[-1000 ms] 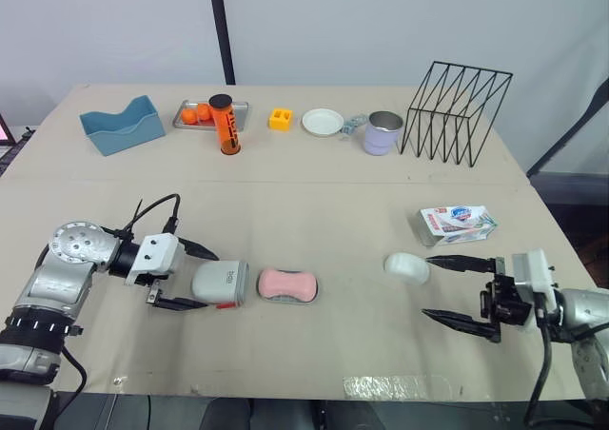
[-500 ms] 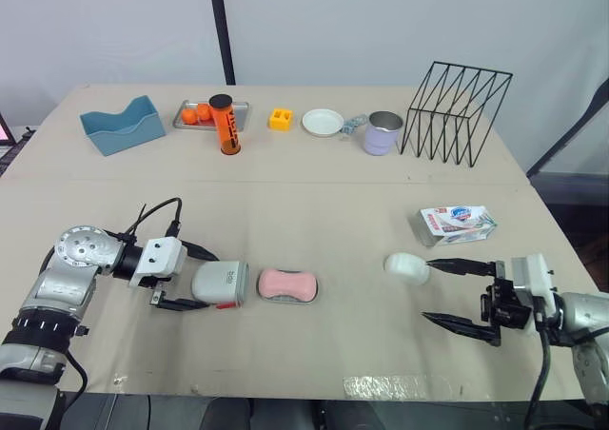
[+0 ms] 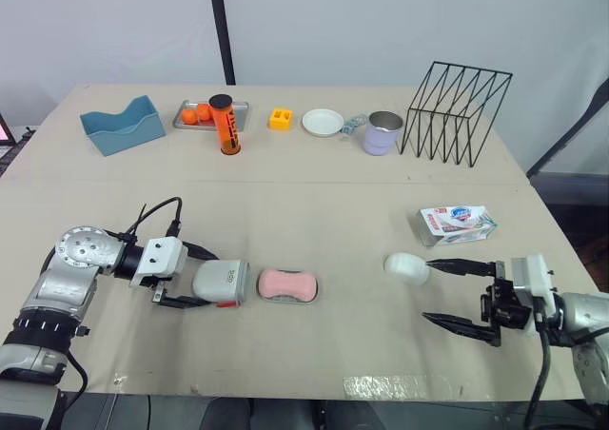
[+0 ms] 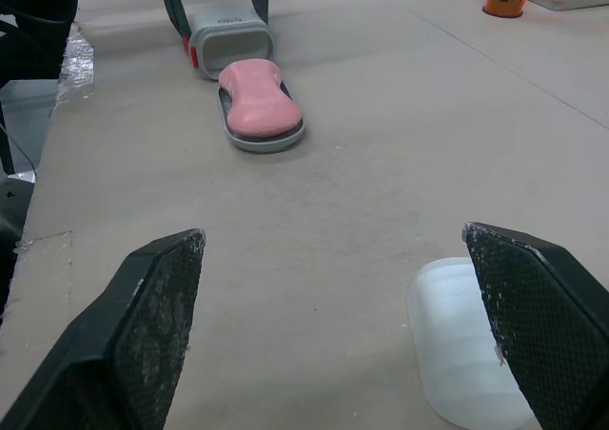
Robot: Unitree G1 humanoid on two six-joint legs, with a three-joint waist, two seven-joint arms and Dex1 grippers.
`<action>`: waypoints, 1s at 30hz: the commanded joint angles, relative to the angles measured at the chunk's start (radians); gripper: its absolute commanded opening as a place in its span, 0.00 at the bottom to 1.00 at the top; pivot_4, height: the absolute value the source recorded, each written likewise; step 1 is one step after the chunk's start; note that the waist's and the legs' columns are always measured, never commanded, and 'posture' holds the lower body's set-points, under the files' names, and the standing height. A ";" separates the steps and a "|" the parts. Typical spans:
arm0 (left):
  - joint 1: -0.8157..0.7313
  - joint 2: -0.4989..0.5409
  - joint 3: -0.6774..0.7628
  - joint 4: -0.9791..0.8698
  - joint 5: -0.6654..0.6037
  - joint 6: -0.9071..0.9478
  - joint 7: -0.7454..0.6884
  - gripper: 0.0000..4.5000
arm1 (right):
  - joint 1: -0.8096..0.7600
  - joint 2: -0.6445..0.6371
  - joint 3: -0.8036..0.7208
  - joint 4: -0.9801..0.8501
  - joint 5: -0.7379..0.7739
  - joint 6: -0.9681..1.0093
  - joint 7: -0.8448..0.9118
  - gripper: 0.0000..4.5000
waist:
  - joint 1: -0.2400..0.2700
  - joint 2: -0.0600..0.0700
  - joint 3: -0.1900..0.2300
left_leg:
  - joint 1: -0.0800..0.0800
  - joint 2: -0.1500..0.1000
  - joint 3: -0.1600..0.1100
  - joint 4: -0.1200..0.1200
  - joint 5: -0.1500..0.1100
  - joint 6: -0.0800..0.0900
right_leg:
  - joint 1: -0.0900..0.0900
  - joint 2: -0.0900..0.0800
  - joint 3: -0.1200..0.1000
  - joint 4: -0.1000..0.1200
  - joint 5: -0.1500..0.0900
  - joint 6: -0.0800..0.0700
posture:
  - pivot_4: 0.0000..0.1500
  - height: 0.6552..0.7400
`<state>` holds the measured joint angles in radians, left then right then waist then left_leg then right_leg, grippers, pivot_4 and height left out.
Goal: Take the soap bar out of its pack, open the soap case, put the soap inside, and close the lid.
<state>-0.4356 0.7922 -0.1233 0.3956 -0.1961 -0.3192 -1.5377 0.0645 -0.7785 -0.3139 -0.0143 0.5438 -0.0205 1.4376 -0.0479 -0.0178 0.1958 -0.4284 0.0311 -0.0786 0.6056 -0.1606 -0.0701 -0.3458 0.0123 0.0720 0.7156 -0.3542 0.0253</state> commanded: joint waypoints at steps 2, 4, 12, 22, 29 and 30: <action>0.000 -0.001 0.004 -0.004 -0.004 -0.012 0.003 0.78 | 0.006 -0.018 -0.009 -0.011 0.004 -0.013 0.007 1.00 | 0.000 0.000 0.000 | 0.000 0.000 0.000 0.000 0.000 0.000 | 0.000 0.000 0.000 0.000 0.000 0.000 | 1.00 1.00; 0.001 -0.001 0.004 -0.004 -0.005 -0.012 0.004 0.78 | 0.008 -0.019 -0.008 -0.011 0.003 -0.014 0.010 1.00 | 0.000 0.000 0.000 | 0.000 0.000 0.000 0.000 0.000 0.000 | 0.000 0.000 0.000 0.000 0.000 0.000 | 1.00 1.00; 0.000 0.015 0.011 -0.016 -0.011 -0.014 -0.006 0.78 | -0.025 -0.053 0.061 -0.116 -0.007 0.066 -0.016 1.00 | -0.001 0.000 0.000 | 0.000 0.000 0.000 0.000 0.000 0.000 | 0.000 0.000 0.000 0.000 0.000 0.000 | 1.00 1.00; 0.011 0.031 0.016 -0.046 -0.017 0.011 -0.005 0.78 | -0.247 -0.040 0.350 -0.379 -0.093 0.347 -0.221 1.00 | 0.000 0.000 0.000 | -0.001 0.000 -0.001 0.000 0.000 0.000 | 0.000 0.000 0.000 0.000 0.000 0.000 | 1.00 1.00; 0.015 0.027 0.015 -0.065 -0.018 0.029 0.003 0.78 | -0.413 0.064 0.561 -0.373 -0.196 0.479 -0.327 1.00 | 0.000 0.000 0.000 | -0.002 0.000 -0.002 0.001 0.000 0.000 | -0.001 0.000 -0.001 0.000 0.000 0.000 | 1.00 1.00; 0.017 0.027 0.015 -0.068 -0.018 0.030 0.004 0.78 | -0.433 0.079 0.586 -0.362 -0.217 0.486 -0.340 1.00 | 0.000 0.000 0.000 | -0.002 0.000 -0.002 0.001 0.000 0.000 | -0.001 0.000 -0.001 0.000 0.000 0.000 | 1.00 1.00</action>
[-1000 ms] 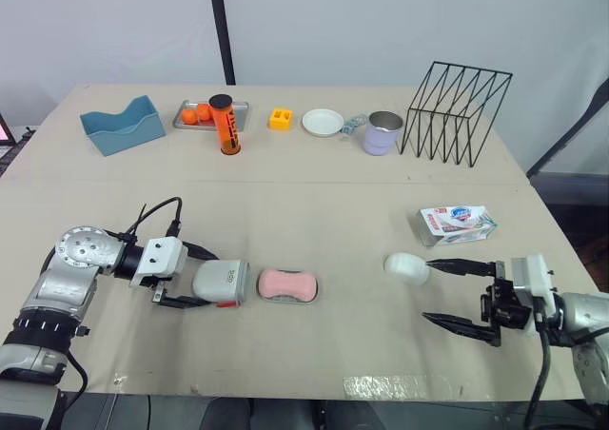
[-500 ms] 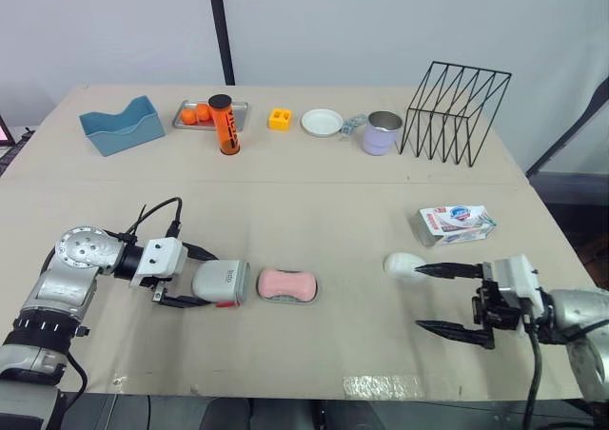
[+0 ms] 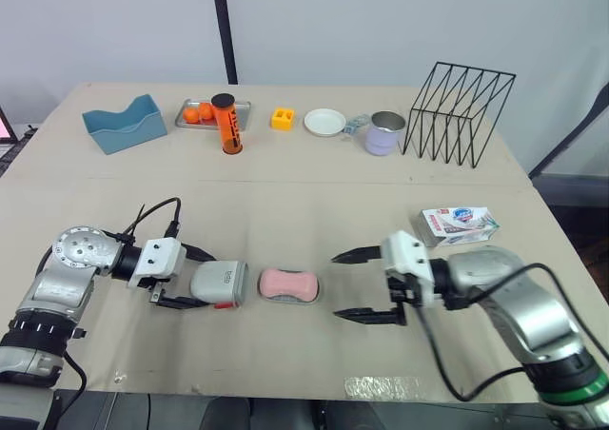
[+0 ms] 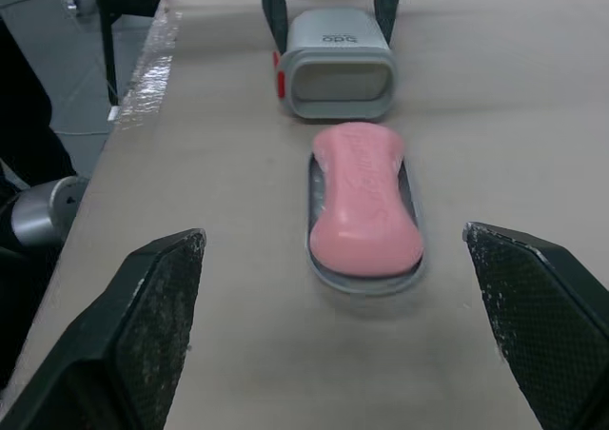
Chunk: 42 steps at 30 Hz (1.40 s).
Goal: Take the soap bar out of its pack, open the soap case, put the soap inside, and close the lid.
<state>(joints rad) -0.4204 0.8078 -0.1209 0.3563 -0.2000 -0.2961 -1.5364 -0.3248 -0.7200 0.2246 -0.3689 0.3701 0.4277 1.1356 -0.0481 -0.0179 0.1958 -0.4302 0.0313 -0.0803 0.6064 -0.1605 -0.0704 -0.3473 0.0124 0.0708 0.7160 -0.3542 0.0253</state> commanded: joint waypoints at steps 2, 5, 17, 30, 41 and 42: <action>0.004 0.012 0.014 -0.032 -0.015 0.009 0.005 0.78 | -0.082 0.049 0.085 0.013 -0.077 0.058 -0.063 1.00 | 0.000 0.000 0.000 | -0.001 0.000 0.000 0.000 0.000 0.000 | -0.001 0.000 0.000 0.000 0.000 0.000 | 1.00 1.00; 0.009 0.011 0.015 -0.040 -0.015 0.012 0.009 0.78 | -0.125 0.084 0.119 0.041 -0.104 0.093 -0.088 1.00 | 0.000 0.000 0.000 | -0.001 0.000 0.000 0.000 0.000 0.000 | -0.001 0.000 0.000 0.000 0.000 0.000 | 1.00 1.00; 0.025 0.015 0.019 -0.054 -0.015 0.017 0.026 0.78 | -0.159 0.121 0.200 0.055 -0.164 0.194 -0.125 1.00 | 0.000 0.000 0.000 | -0.001 0.000 -0.001 0.000 0.000 0.000 | -0.002 0.000 -0.001 0.001 0.000 0.000 | 1.00 1.00; 0.027 0.010 0.016 -0.058 -0.015 0.019 0.033 0.78 | -0.155 0.157 0.251 0.098 -0.222 0.222 -0.172 1.00 | 0.000 0.000 0.000 | -0.001 0.000 -0.001 0.000 0.000 0.000 | -0.002 0.000 -0.001 0.001 0.000 0.000 | 1.00 1.00; 0.032 0.012 0.016 -0.065 -0.015 0.024 0.039 0.78 | -0.129 0.155 0.272 0.121 -0.267 0.175 -0.169 0.69 | 0.000 0.000 0.000 | -0.001 0.000 -0.001 0.000 0.000 0.000 | -0.002 0.000 -0.001 0.001 0.000 0.000 | 1.00 1.00; 0.032 0.012 0.016 -0.065 -0.015 0.024 0.040 0.78 | -0.126 0.153 0.272 0.122 -0.269 0.172 -0.167 0.58 | 0.000 0.000 0.000 | -0.001 0.000 -0.001 0.000 0.000 0.000 | -0.002 0.000 -0.001 0.001 0.000 0.000 | 1.00 1.00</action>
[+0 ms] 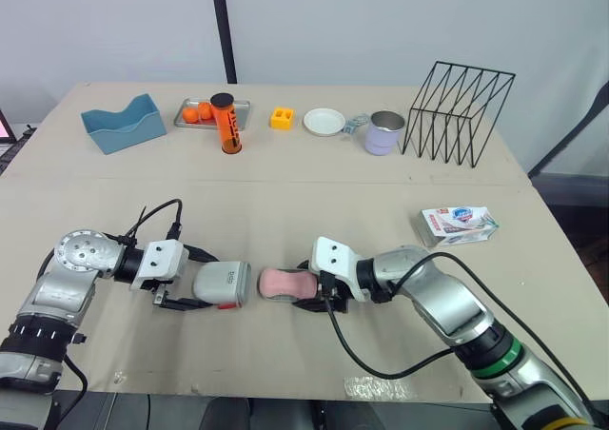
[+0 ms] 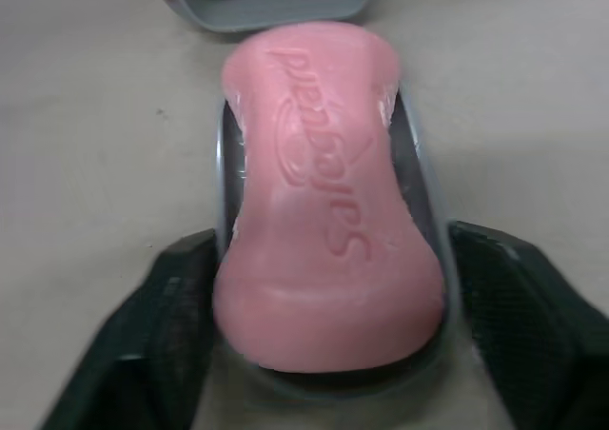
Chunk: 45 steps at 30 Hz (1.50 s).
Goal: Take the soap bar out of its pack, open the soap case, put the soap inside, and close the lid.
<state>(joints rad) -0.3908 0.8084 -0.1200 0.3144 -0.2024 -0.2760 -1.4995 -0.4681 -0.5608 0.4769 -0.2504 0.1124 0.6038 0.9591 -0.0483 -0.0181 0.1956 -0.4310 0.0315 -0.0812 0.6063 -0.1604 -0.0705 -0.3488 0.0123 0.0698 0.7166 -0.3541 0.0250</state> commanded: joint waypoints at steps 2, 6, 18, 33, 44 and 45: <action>0.002 0.011 0.014 -0.024 -0.012 0.003 0.004 0.78 | 0.021 -0.010 0.020 0.006 -0.016 -0.011 0.011 0.56 | 0.000 0.000 0.000 | 0.000 0.000 0.000 0.000 0.000 0.000 | 0.000 0.000 0.000 0.000 0.000 0.000 | 1.00 1.00; -0.002 0.009 0.012 -0.019 -0.011 0.002 0.005 0.78 | 0.024 -0.014 0.019 0.005 -0.018 -0.017 0.019 0.56 | 0.000 0.000 0.000 | 0.000 0.000 0.000 0.000 0.000 0.000 | 0.000 0.000 0.000 0.000 0.000 0.000 | 1.00 1.00; -0.023 -0.002 0.008 0.002 -0.007 0.001 0.006 0.78 | -0.047 -0.034 -0.016 -0.076 0.006 0.028 0.061 0.56 | 0.000 0.000 0.000 | 0.000 0.000 0.000 0.000 0.000 0.000 | 0.000 0.000 0.000 0.000 0.000 0.000 | 1.00 1.00; -0.031 -0.030 0.008 -0.034 -0.025 0.057 0.020 0.78 | -0.179 0.035 0.065 -0.073 -0.004 0.162 0.056 0.56 | -0.001 0.000 0.000 | -0.002 0.000 -0.001 0.000 0.000 0.000 | -0.002 0.000 -0.001 0.000 0.000 0.000 | 1.00 1.00; -0.020 -0.052 0.008 -0.077 -0.021 0.091 0.034 0.78 | -0.219 0.058 0.105 -0.048 -0.026 0.194 0.052 0.56 | -0.001 0.000 0.000 | -0.005 0.000 -0.001 0.000 0.000 0.000 | -0.005 0.000 -0.001 0.000 0.000 -0.001 | 1.00 1.00; -0.019 -0.054 0.008 -0.080 -0.020 0.093 0.036 0.78 | -0.222 0.059 0.109 -0.046 -0.027 0.195 0.051 0.56 | -0.001 0.000 0.000 | -0.005 0.000 -0.001 0.000 0.000 0.000 | -0.005 0.000 -0.001 0.000 0.000 0.000 | 1.00 1.00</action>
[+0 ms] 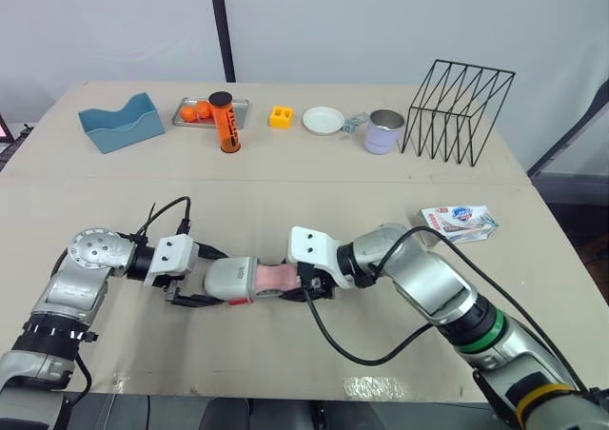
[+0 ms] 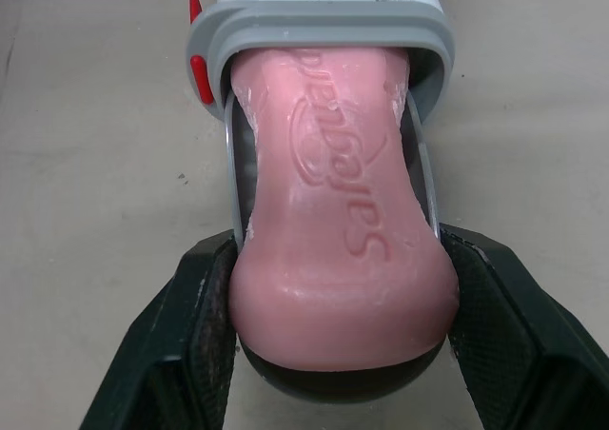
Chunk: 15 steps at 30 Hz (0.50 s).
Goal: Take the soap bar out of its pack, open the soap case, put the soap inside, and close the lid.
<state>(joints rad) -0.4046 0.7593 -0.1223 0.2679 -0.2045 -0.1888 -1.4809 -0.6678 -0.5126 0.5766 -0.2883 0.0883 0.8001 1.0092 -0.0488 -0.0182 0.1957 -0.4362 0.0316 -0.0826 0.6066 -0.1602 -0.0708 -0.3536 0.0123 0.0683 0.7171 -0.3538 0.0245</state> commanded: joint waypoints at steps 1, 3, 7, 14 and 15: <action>-0.005 -0.008 0.008 -0.035 -0.017 0.007 0.020 0.78 | -0.028 0.015 0.015 -0.004 -0.006 -0.001 -0.001 0.56 | 0.000 0.000 0.000 | 0.000 0.000 0.000 0.000 0.000 0.000 | 0.000 0.000 0.000 0.000 0.000 0.000 | 1.00 1.00; -0.006 -0.015 0.003 -0.036 -0.013 0.009 0.026 0.78 | -0.038 0.025 0.024 0.005 -0.010 0.000 -0.004 0.56 | 0.000 0.000 0.000 | 0.000 0.000 0.000 0.000 0.000 0.000 | 0.000 0.000 0.000 0.000 0.000 0.000 | 1.00 1.00; -0.012 -0.026 -0.004 -0.033 -0.008 0.011 0.034 0.78 | -0.052 0.040 0.038 0.019 -0.018 -0.001 -0.004 0.56 | 0.000 0.000 0.000 | 0.000 0.000 0.000 0.000 0.000 0.000 | 0.000 0.000 0.000 0.000 0.000 0.000 | 1.00 1.00; -0.017 -0.038 -0.010 -0.028 -0.002 0.005 0.035 0.78 | -0.062 0.056 0.040 0.022 -0.009 0.014 -0.008 0.67 | 0.000 0.000 0.000 | 0.000 0.000 -0.001 0.000 0.000 0.000 | 0.000 0.000 -0.001 0.000 0.000 0.000 | 1.00 1.00; -0.017 -0.038 -0.010 -0.026 -0.002 0.004 0.035 0.78 | -0.061 0.055 0.037 0.019 -0.007 0.017 -0.008 0.78 | 0.000 0.000 0.000 | 0.000 0.000 -0.001 0.000 0.000 0.000 | 0.000 0.000 -0.001 0.000 0.000 0.000 | 1.00 1.00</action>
<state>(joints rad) -0.4058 0.7235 -0.1366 0.2610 -0.1981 -0.1783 -1.4537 -0.7148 -0.4645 0.6218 -0.2407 0.0690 0.8144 0.9962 -0.0488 -0.0182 0.1956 -0.4365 0.0313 -0.0832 0.6067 -0.1600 -0.0711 -0.3537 0.0120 0.0678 0.7172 -0.3538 0.0245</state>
